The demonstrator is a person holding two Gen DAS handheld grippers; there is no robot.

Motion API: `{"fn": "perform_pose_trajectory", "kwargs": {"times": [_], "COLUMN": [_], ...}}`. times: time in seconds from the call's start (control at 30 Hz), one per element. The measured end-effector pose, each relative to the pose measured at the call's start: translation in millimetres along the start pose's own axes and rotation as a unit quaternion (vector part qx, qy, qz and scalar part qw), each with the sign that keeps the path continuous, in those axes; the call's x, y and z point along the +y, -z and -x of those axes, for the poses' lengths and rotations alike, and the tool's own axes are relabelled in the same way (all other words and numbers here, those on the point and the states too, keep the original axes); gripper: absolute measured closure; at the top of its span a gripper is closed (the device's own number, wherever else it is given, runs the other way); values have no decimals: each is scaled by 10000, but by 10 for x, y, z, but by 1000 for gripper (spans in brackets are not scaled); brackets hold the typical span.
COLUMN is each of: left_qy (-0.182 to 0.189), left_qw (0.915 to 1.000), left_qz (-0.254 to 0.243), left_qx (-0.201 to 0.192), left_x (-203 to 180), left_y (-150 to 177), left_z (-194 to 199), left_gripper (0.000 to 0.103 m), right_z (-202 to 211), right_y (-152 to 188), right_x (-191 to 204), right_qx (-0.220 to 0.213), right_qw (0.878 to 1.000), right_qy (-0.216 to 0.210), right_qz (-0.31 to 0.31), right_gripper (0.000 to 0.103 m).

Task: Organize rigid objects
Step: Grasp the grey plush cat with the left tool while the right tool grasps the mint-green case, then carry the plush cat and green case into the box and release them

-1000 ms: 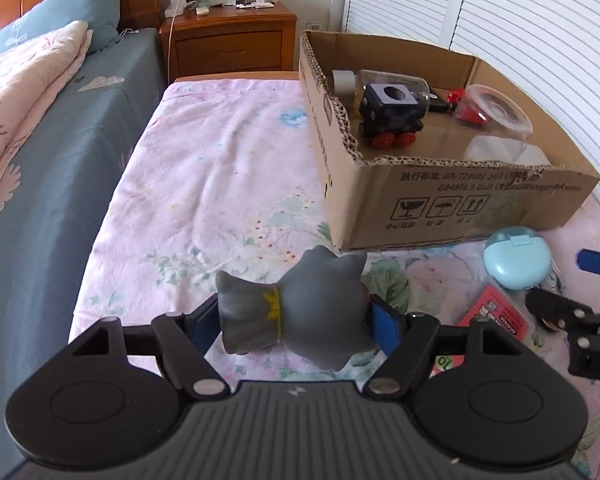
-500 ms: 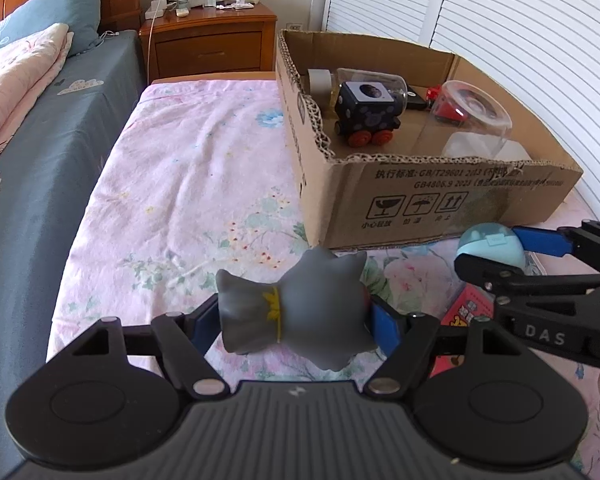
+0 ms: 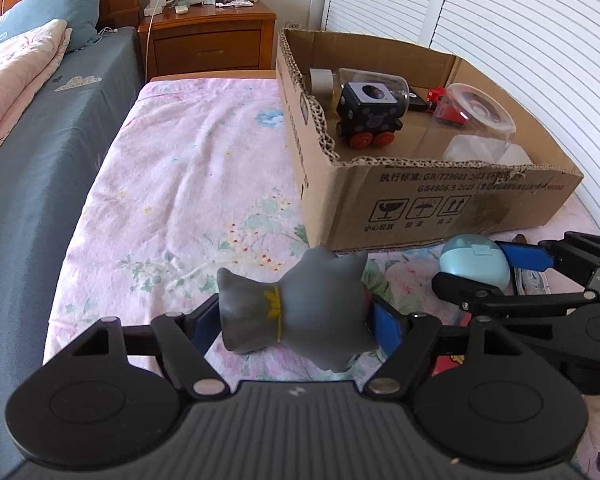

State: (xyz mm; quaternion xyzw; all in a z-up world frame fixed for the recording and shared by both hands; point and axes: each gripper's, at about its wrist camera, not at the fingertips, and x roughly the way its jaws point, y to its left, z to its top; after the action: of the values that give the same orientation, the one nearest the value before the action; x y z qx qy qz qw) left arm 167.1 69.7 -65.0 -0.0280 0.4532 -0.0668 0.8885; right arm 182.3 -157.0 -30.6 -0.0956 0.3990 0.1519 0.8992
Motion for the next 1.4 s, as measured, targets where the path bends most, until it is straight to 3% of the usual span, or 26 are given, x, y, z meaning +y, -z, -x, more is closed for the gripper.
{"fn": "perform_pose_trajectory", "kwargs": {"times": [0.73, 1.1, 1.3, 1.4], "left_qy": [247, 358, 344, 395], "left_qw": [9956, 9899, 9881, 9889], "left_qz": [-900, -1267, -1263, -1050], "left_qx": [101, -521, -812, -972], "left_x": [-116, -305, -420, -437], "left_y": [-96, -538, -900, -1038], "left_z": [509, 803, 597, 440], "left_gripper": [29, 29, 29, 21], "right_z": [504, 825, 983, 995], "right_y": [16, -115, -300, -409], "right_x": [-148, -320, -442, -521], "right_qx": [-42, -319, -589, -682], "right_qw": [9979, 9977, 9966, 9962], "right_qy": [-281, -309, -132, -2], "right_qz": [585, 511, 559, 547], "right_gripper": [38, 38, 38, 38]}}
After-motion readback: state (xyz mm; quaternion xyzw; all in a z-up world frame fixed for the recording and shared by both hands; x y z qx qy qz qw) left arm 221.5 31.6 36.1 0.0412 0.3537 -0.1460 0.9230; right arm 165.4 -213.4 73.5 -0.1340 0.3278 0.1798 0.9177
